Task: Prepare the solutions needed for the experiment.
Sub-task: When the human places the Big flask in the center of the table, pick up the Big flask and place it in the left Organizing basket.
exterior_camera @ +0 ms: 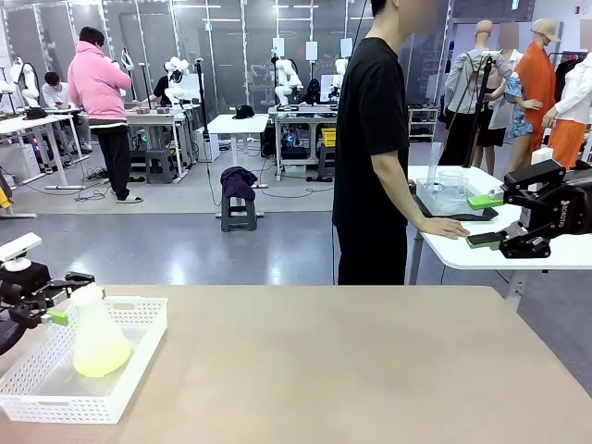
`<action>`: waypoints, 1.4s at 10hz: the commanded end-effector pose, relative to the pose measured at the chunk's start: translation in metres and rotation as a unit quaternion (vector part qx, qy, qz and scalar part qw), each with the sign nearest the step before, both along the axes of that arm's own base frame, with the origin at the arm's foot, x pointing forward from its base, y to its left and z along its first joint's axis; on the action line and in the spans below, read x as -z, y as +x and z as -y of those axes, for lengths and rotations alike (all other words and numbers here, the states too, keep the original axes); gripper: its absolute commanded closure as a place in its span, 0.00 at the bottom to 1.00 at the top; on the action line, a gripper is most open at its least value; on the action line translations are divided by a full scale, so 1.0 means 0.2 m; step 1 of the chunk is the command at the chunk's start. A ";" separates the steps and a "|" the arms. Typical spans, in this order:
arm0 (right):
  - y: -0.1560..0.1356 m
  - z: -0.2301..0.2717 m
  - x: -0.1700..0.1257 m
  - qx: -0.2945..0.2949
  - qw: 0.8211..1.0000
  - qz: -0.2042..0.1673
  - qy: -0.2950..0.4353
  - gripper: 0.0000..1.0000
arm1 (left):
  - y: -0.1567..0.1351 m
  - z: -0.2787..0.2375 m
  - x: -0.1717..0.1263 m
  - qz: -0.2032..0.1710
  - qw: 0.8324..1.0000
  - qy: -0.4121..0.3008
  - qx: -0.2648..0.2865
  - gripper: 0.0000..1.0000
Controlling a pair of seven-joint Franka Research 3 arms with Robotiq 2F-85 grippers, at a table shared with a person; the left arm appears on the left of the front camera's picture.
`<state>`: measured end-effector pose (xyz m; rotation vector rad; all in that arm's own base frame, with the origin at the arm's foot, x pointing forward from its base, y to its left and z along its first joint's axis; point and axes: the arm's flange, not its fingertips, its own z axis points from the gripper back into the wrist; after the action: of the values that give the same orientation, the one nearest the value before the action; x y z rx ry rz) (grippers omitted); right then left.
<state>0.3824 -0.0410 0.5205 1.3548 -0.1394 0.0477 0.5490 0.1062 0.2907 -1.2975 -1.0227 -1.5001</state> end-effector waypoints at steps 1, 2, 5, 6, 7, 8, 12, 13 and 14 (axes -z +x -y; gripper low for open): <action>0.00 0.00 0.00 -0.001 1.000 0.006 0.003 0.35 | 0.02 -0.10 -0.07 0.012 1.000 0.005 -0.007 0.00; 0.00 0.00 0.00 -0.001 1.000 0.006 0.003 0.35 | 0.03 -0.17 -0.13 0.023 0.999 0.004 -0.026 0.00; 0.00 0.00 0.00 -0.001 1.000 0.006 0.003 0.35 | -0.01 -0.33 -0.35 0.062 0.996 0.014 -0.062 0.00; 0.00 0.00 0.00 -0.001 1.000 0.006 0.003 0.35 | -0.04 -0.34 -0.41 0.069 0.996 0.006 -0.058 0.00; 0.00 0.00 0.00 -0.001 1.000 0.006 0.003 0.35 | -0.08 -0.32 -0.48 0.075 0.996 0.000 -0.054 0.00; 0.00 0.00 0.00 -0.001 1.000 0.006 0.003 0.35 | -0.13 -0.28 -0.56 0.065 0.997 0.010 -0.048 0.00; 0.00 0.00 0.00 -0.001 1.000 0.006 0.003 0.35 | -0.40 -0.11 -0.75 -0.159 0.980 0.057 -0.101 0.00; 0.00 0.00 0.00 -0.001 1.000 0.006 0.003 0.35 | -0.43 -0.12 -0.77 -0.199 0.973 0.063 -0.098 0.00; 0.00 0.00 0.00 -0.001 1.000 0.006 0.003 0.35 | -0.45 -0.13 -0.78 -0.211 0.970 0.087 -0.080 0.00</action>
<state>0.3824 -0.0410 0.5204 1.3548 -0.1391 0.0476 0.4613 0.1321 0.4411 -1.2889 -0.7506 -1.1004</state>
